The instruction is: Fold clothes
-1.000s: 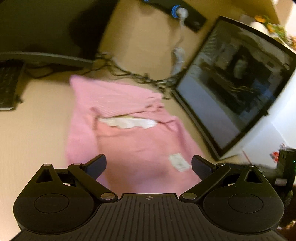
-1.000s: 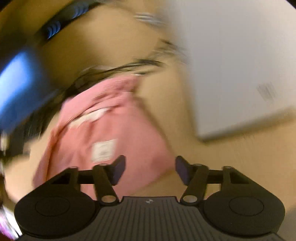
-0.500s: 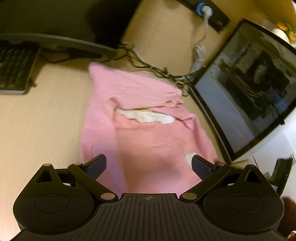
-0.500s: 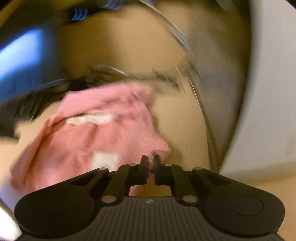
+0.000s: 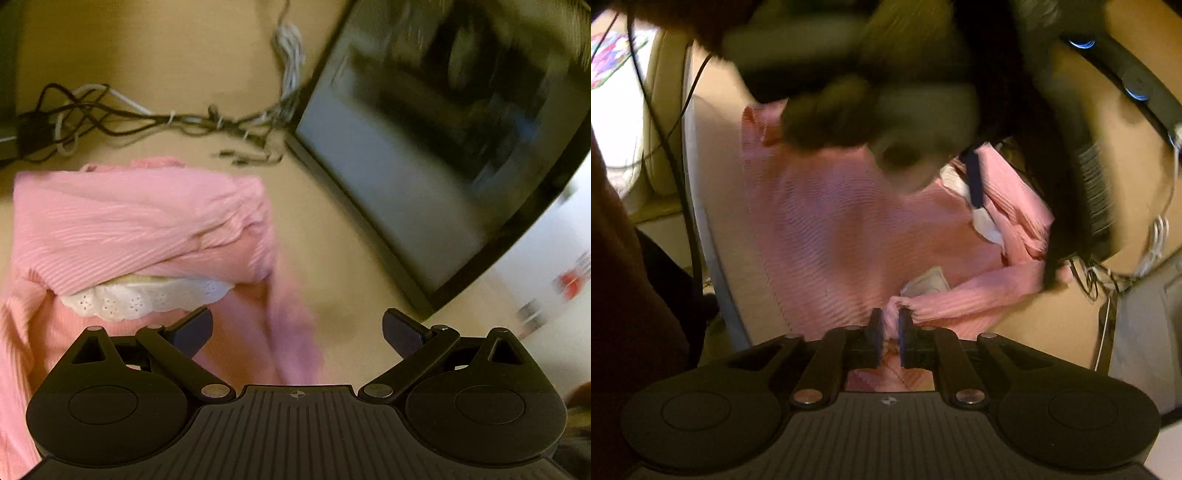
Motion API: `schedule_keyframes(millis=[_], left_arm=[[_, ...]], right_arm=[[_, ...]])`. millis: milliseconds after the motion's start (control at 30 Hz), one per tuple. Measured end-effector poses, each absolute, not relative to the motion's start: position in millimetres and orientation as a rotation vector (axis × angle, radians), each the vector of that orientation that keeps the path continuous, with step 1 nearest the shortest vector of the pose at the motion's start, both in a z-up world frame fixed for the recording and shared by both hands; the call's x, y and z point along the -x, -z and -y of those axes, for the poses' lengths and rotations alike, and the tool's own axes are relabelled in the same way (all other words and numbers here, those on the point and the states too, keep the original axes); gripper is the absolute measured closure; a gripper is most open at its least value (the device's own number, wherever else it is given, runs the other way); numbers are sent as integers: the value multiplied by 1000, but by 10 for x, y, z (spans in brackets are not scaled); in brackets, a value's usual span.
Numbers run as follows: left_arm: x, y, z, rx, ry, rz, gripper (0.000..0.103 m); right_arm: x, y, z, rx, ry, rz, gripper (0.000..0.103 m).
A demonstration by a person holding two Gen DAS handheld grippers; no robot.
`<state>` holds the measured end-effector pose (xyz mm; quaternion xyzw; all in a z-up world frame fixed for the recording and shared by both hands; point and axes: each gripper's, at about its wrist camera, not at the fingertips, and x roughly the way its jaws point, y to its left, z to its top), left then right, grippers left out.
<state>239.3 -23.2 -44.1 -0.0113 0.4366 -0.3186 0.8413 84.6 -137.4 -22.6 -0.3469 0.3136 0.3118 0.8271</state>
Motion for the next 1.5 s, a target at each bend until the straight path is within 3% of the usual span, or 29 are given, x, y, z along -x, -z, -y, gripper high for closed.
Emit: schedule_keyframes(millis=[67,133,200,333,700,1333,1500], left_arm=[[-2377,559,298,-41,651,-949,5],[-2351,653,291,-72,644,-974,9],[-2330,720,252,-76,638,-992,10],[-2289,749,193,-83,642,-991,10],[-2286,745,201,-80,645,-993,9],[-2118,682,20,-31,670,-1020,7],[-1970,718,39,-113,670,-989,7]], right_arm=[[-924,65,1541,596,-636,-699,73],[-1007,-85,1741,434,-596,-725,38],[-1090,-158,1937,285,-540,-732,31],[-1340,-93,2236,47,-365,-760,2],[-1417,357,2010,179,-283,-862,0],[-1188,253,1687,520,-335,-796,0],[-1179,100,1708,454,-375,-791,0]])
